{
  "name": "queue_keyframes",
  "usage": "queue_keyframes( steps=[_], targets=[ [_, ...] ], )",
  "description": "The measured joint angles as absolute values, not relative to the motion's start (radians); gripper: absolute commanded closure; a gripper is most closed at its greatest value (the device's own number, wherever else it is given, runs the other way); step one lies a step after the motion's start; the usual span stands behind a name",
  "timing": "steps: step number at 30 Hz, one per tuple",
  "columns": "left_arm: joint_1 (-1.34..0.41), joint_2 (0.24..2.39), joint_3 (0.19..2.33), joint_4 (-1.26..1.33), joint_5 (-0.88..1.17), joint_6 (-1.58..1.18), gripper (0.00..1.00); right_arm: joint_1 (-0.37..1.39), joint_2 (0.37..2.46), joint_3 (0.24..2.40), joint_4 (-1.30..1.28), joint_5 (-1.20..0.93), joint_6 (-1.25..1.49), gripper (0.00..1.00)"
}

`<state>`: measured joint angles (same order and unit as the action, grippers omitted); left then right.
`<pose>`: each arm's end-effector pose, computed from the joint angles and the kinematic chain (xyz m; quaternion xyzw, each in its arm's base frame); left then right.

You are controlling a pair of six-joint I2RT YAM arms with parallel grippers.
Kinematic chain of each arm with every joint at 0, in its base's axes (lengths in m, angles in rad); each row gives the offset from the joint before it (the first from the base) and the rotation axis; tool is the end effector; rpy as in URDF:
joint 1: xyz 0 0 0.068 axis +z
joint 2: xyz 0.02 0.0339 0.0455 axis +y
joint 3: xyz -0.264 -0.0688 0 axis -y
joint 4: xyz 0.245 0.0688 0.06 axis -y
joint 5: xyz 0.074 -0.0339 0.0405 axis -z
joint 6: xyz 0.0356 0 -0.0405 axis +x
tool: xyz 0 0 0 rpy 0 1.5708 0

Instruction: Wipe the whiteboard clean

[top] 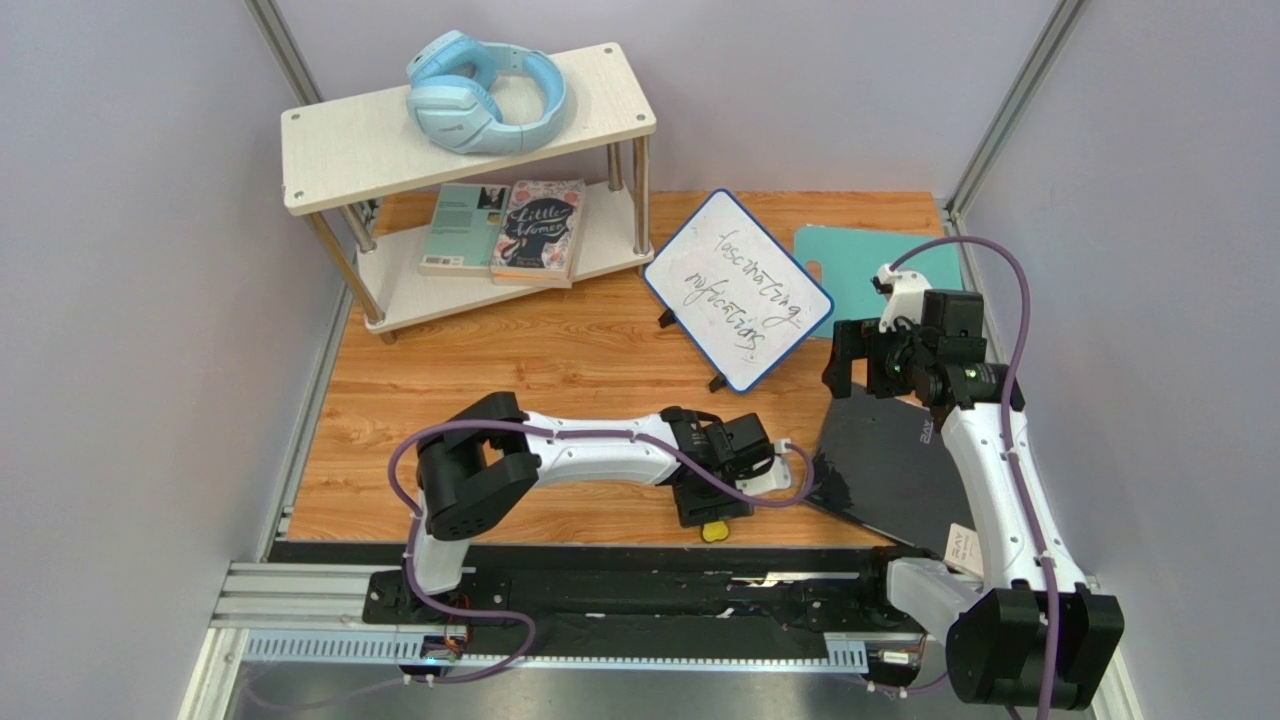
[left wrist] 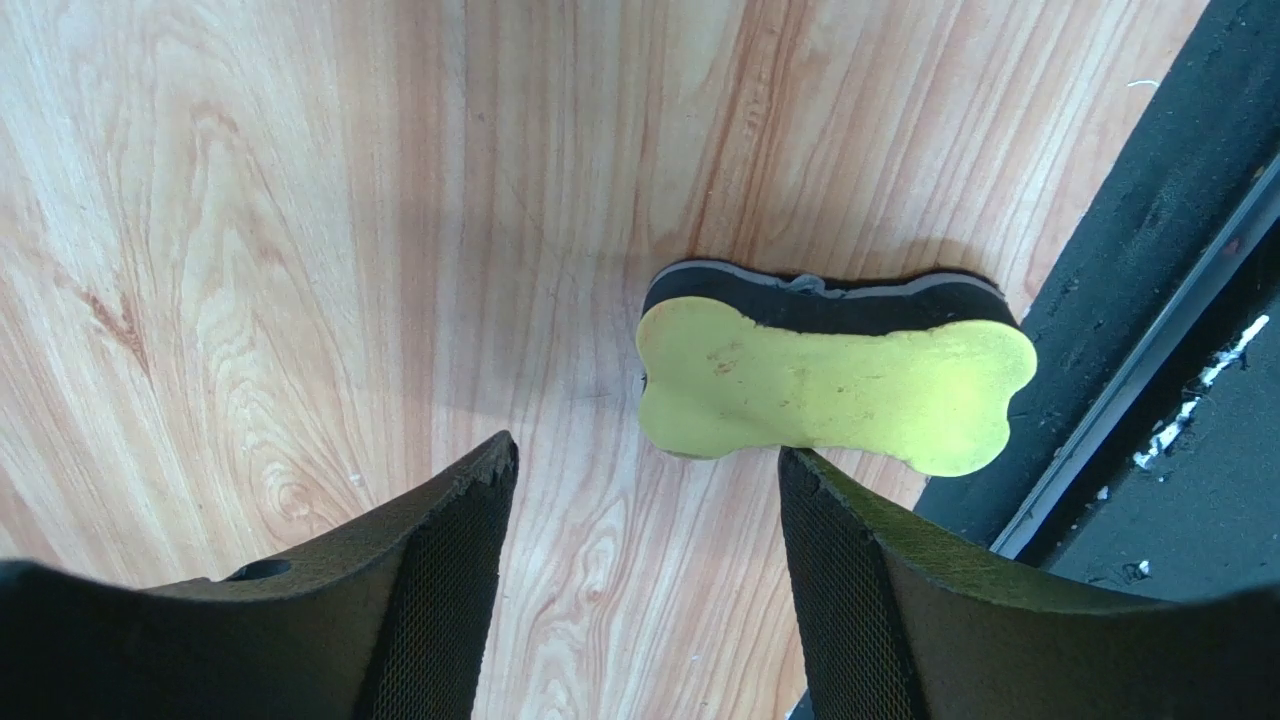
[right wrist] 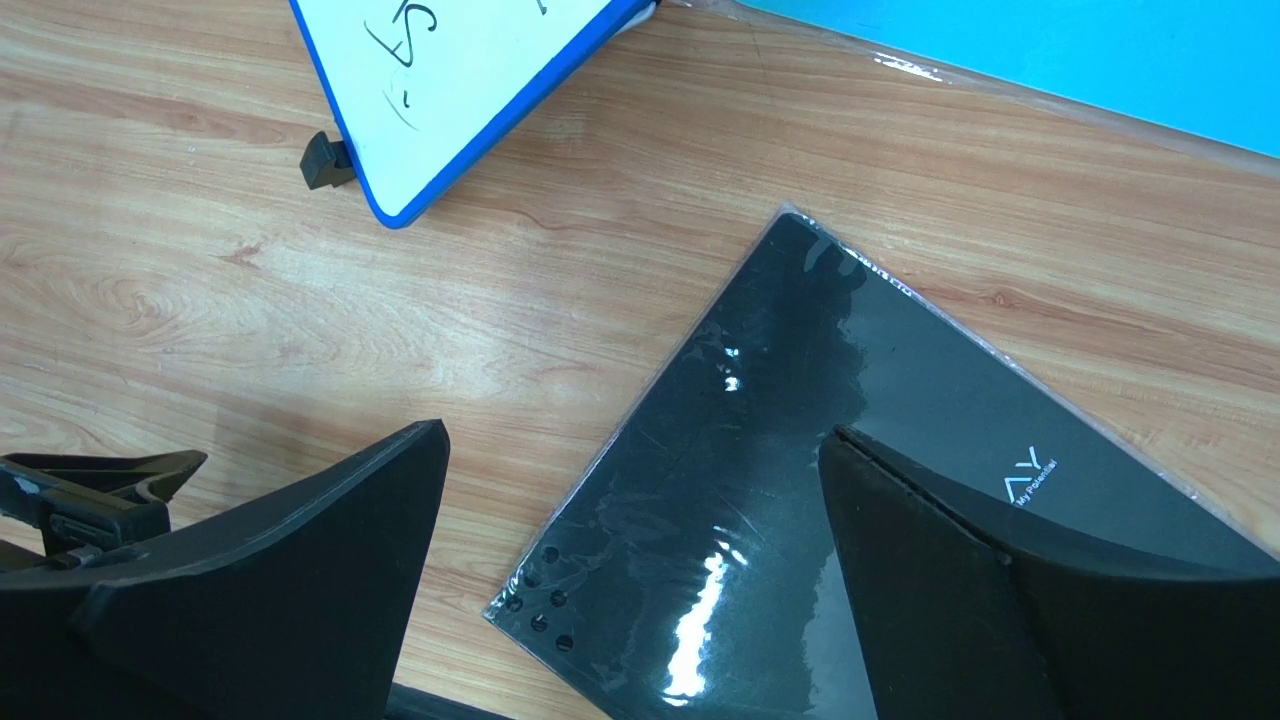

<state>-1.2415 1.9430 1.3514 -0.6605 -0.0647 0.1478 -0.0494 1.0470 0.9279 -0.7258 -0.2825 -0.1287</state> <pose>0.1274 -0.3656 0.1686 0.6277 0.7614 -0.0552 0.1521 0.2104 -0.0005 0.2917 -0.0866 0.9228 0.0998 0.3618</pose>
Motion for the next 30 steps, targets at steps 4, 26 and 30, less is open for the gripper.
queue_keyframes(
  steps=[4, 26, 30],
  targets=[
    [-1.246, 1.943, 1.352, -0.661, -0.06, 0.155, 0.25, -0.049, 1.047, 0.928, -0.726, -0.283, -0.129, 0.0],
    [-1.281, 1.856, 1.536, -0.791, -0.017, -0.21, 0.94, -0.08, 1.039, 0.913, -0.736, -0.296, -0.129, 0.0],
    [-1.344, 1.907, 1.551, -0.798, 0.053, -0.249, 1.0, -0.089, 1.038, 0.913, -0.736, -0.3, -0.129, 0.0]
  ],
)
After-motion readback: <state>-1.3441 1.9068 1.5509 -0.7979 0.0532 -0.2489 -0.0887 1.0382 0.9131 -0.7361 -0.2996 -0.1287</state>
